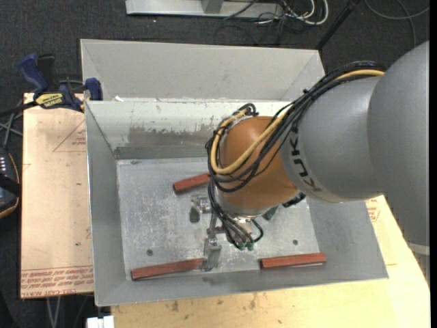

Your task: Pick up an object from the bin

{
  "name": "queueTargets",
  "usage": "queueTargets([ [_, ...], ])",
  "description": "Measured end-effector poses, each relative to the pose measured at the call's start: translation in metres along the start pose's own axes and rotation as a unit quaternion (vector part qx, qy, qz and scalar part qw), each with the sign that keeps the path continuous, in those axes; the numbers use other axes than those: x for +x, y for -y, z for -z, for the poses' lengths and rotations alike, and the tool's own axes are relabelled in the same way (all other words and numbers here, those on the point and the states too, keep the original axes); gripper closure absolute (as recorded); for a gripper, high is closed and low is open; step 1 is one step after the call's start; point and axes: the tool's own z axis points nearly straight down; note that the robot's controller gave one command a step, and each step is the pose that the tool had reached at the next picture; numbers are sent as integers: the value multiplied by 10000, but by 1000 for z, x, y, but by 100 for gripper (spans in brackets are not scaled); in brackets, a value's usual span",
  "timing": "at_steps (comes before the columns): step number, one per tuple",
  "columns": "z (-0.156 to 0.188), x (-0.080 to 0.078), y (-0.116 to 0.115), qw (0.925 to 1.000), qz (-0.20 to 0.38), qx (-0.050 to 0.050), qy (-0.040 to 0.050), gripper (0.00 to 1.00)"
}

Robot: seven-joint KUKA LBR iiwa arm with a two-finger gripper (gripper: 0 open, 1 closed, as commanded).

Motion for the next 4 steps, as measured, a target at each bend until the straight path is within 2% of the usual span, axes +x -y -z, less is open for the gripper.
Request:
queueTargets([
  [1,-24,5,-4,9999,121,7,-46,0],
  [2,6,9,-28,9996,271,-6,-9,0],
  [3,-60,0,-37,10000,-75,-6,9,0],
  [4,-58,8,-42,9959,901,-3,5,100],
])
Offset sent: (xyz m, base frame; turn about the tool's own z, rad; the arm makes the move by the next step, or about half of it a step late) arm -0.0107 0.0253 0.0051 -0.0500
